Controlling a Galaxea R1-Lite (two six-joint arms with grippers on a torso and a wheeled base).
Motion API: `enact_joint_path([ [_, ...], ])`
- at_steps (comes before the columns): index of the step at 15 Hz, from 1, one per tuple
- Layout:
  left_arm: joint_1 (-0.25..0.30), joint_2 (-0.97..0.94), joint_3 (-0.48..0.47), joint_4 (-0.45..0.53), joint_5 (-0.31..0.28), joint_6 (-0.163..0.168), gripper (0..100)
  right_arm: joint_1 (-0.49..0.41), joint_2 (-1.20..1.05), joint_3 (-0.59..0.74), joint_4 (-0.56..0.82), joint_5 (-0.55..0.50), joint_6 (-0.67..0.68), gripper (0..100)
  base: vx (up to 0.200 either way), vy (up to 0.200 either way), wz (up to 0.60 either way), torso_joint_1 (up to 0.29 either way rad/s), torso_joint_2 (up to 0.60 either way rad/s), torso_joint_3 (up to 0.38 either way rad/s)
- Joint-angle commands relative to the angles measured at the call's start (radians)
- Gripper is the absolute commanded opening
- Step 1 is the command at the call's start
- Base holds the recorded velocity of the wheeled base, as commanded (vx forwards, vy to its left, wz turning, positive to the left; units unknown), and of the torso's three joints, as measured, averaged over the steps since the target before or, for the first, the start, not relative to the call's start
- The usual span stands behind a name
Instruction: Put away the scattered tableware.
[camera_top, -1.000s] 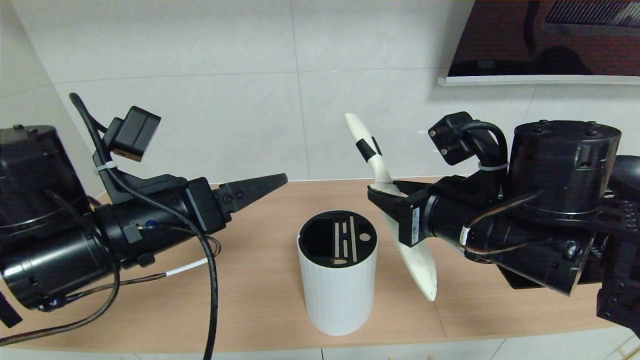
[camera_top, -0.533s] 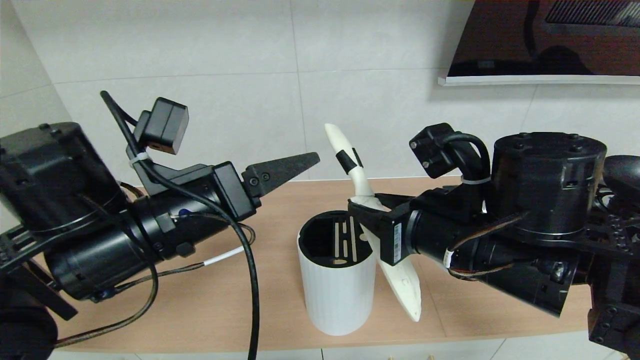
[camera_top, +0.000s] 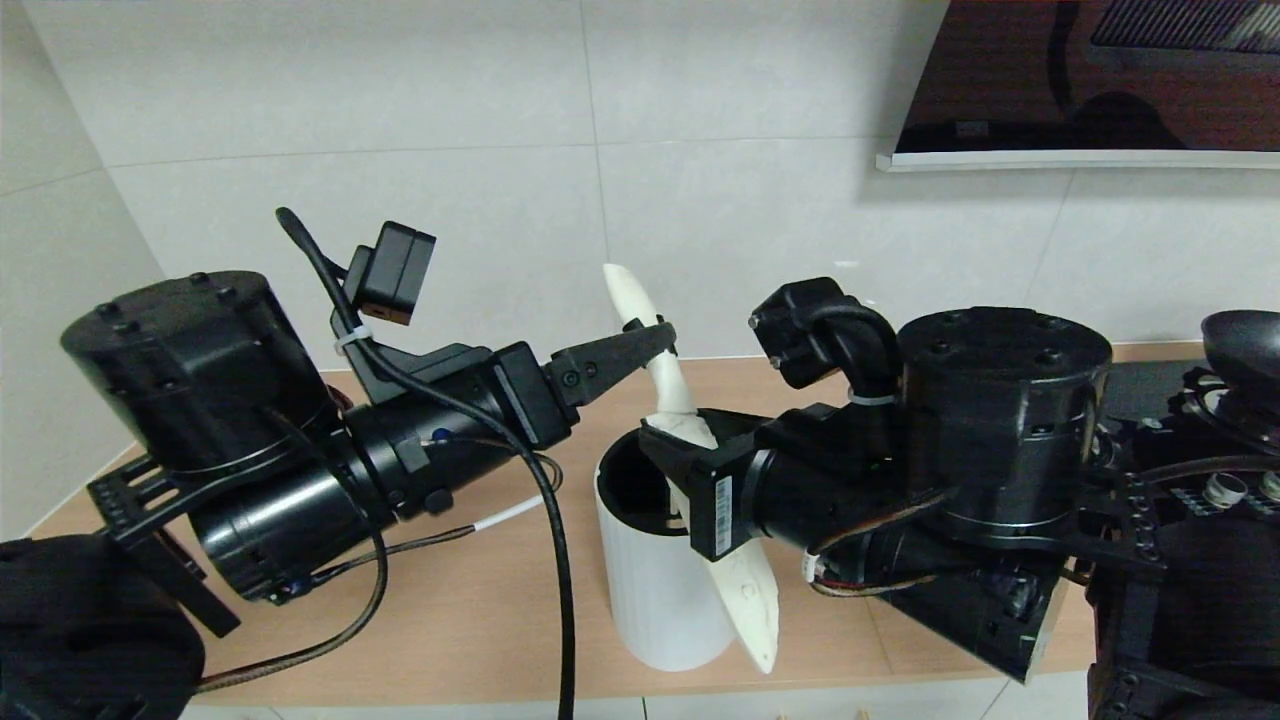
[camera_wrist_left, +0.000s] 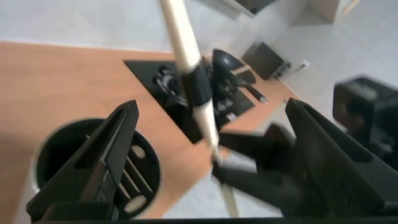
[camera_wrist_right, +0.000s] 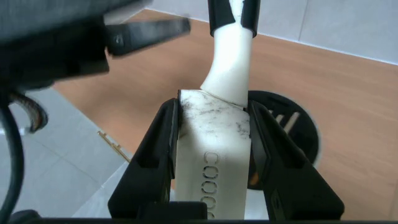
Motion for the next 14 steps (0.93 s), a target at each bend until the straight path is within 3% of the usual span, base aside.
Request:
enact_joint_path([
  [1, 0.0, 0.043, -0.001, -0.003, 0.038, 0.051, 100, 0.012, 0.018, 0.001, 0.0, 0.0, 0.001, 0, 0.0, 0.0, 0.0, 0.0, 0.0, 0.0],
  [3, -0.001, 0.054, -0.001, -0.023, 0.066, 0.068, 100, 0.023, 0.02, 0.007, -0.005, 0.0, 0.001, 0, 0.0, 0.0, 0.0, 0.0, 0.0, 0.0],
  [9, -0.007, 0.055, 0.003, -0.031, 0.061, 0.06, 100, 0.04, 0.021, 0.012, -0.013, 0.0, 0.003, 0, 0.0, 0.0, 0.0, 0.0, 0.0, 0.0],
  [12, -0.02, 0.055, 0.004, -0.028, 0.049, 0.025, 100, 0.04, 0.02, 0.013, -0.028, -0.001, 0.003, 0, 0.0, 0.0, 0.0, 0.0, 0.0, 0.0],
  [14, -0.02, 0.06, 0.006, -0.024, 0.037, 0.025, 100, 0.04, 0.02, 0.021, -0.042, -0.001, 0.001, 0, 0.0, 0.0, 0.0, 0.0, 0.0, 0.0],
])
